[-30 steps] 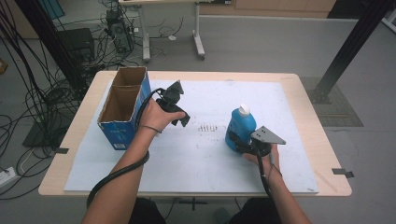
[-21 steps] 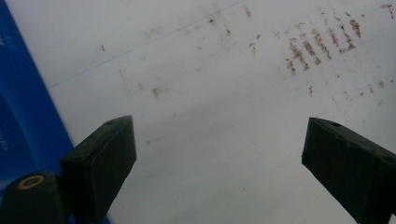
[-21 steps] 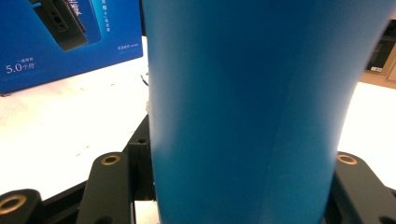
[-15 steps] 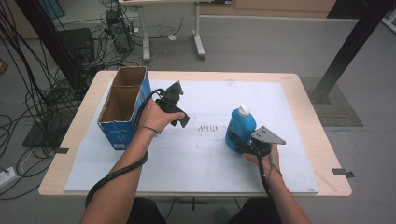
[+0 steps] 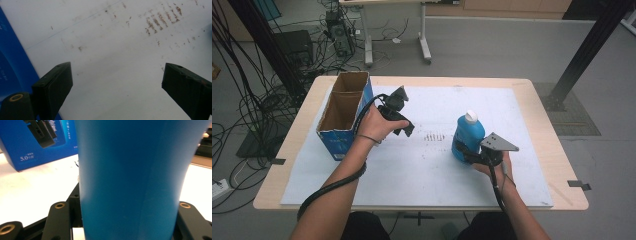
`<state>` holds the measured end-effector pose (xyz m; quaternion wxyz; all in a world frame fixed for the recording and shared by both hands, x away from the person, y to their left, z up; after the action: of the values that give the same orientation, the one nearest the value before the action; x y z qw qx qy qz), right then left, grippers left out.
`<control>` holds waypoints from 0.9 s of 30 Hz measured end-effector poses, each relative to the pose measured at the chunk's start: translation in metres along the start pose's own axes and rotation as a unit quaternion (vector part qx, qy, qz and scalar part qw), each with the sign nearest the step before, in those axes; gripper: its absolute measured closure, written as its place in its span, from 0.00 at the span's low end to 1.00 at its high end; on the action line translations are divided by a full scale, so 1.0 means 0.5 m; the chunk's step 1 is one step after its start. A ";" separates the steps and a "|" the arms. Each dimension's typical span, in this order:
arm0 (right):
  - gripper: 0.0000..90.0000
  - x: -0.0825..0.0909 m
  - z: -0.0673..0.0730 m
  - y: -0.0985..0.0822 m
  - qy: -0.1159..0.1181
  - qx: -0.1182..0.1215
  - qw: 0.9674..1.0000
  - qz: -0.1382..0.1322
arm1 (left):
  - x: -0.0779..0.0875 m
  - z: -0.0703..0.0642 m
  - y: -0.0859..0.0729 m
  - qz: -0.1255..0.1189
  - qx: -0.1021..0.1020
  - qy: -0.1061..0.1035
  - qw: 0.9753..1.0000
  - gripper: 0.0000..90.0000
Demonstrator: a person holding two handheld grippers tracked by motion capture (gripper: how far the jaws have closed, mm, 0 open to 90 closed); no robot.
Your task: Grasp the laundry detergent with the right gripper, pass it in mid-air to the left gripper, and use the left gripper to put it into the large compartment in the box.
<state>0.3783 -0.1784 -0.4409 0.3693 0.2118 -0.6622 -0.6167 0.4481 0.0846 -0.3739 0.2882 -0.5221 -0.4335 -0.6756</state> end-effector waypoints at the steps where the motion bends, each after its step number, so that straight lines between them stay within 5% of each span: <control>1: 0.48 0.001 -0.001 0.004 0.003 -0.001 1.000 0.000 | 0.003 0.000 0.000 -0.001 -0.004 0.000 1.000 0.11; 9: 0.48 0.013 -0.009 0.035 0.030 -0.003 1.000 0.005 | 0.027 0.000 -0.003 -0.006 -0.030 -0.019 0.999 0.11; 18: 0.48 0.022 -0.017 0.057 0.087 -0.006 0.996 0.013 | 0.059 -0.006 -0.009 -0.015 -0.077 -0.043 0.996 0.11; 27: 0.48 0.031 -0.019 0.099 0.151 -0.018 0.988 0.010 | 0.110 -0.023 -0.011 -0.020 -0.140 -0.060 0.988 0.11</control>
<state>0.3840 -0.1887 -0.3896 0.4747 0.2891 -0.5895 -0.5862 0.4226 0.0802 -0.3238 0.1721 -0.5881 -0.3611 -0.7029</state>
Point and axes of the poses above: each handheld gripper's, and its own axes: x roughly backward along the jaws, y roughly out of its top, z roughly to its left, the point moved 5 cm from there along -x, roughly forward along the jaws, and after that the axes turned 7 degrees about y, right-handed, at the moved point
